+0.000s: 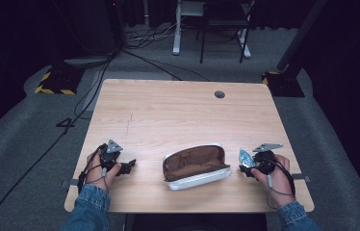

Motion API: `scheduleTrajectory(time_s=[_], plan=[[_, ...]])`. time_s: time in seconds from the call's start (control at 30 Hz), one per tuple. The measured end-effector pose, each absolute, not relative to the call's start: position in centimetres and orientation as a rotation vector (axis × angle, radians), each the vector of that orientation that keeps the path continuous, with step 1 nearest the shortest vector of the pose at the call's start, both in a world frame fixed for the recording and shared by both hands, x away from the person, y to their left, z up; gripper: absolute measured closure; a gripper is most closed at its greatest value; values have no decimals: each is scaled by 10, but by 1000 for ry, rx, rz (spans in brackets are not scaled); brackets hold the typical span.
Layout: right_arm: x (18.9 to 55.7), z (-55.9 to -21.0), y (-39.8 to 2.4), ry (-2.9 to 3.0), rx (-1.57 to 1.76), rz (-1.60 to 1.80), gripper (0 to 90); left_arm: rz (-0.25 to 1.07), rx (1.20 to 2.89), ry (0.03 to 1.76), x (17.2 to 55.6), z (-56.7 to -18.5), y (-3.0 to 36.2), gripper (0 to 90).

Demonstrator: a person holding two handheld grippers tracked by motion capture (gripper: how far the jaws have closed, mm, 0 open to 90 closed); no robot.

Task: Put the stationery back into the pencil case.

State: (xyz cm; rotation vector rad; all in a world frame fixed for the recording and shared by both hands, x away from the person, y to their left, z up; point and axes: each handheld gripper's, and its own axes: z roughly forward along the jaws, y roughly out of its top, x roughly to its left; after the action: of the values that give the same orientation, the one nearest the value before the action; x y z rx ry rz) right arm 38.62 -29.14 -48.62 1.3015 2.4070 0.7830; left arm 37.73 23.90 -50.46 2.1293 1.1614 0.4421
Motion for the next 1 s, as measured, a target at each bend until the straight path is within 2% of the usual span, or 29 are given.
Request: scheduleTrajectory(time_s=[0.17,0.27,1.0], plan=[[386,-486,-292,2405,1295,784,316,440,2128,1163,377,-505,238,144],[385,-484,-291,2413,1295,786,383,439,2126,1165,377,-505,238,144],[383,-473,-293,2398,1291,852,391,440,2131,1159,377,-505,237,144]])
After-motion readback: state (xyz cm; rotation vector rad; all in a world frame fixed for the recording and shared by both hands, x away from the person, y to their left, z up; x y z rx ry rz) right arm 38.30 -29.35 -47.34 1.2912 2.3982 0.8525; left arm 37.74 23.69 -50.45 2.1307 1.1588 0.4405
